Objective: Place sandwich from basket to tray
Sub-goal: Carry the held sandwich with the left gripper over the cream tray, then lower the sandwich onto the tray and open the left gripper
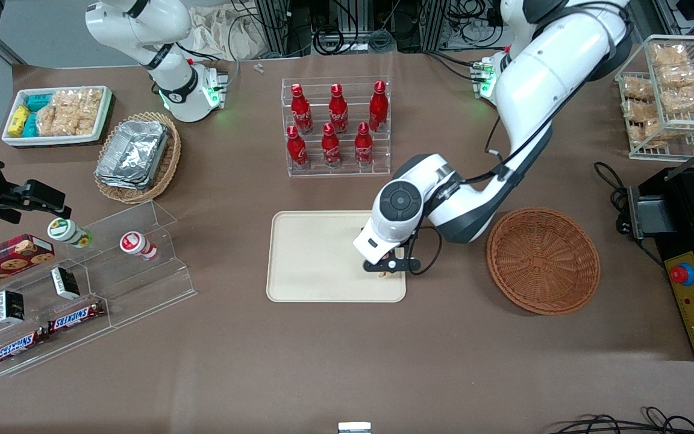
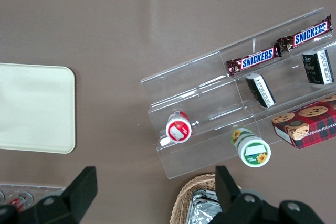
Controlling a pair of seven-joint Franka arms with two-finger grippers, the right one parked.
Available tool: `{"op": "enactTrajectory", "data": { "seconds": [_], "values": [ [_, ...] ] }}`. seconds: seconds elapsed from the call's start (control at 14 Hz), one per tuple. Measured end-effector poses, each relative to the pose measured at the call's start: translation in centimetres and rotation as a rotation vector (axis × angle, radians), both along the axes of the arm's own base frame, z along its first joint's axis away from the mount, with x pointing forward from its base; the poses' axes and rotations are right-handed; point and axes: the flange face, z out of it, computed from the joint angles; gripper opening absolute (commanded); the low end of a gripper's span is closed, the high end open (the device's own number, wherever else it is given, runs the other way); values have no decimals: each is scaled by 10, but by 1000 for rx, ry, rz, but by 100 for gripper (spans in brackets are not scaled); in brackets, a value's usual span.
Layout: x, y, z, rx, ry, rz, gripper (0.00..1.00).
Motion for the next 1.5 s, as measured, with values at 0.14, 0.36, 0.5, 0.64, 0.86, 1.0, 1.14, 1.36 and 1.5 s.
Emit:
{"op": "enactTrajectory", "data": {
  "seconds": [0.14,0.36,0.5,0.64,0.86,1.0,1.14,1.36,1.5],
  "values": [
    [-1,-2,-19,6,1,-14,0],
    [-3,-2,-38,26,4,-28,67],
    [-1,1,-42,30,6,-25,93],
    [0,1,-41,29,3,-23,99],
    [5,1,-34,22,-9,-12,99],
    [9,1,-23,18,-25,-3,99],
    [11,0,-6,17,-47,40,99],
    [14,1,44,22,-96,111,99],
    [18,15,94,26,-114,158,99]
  ]
}}
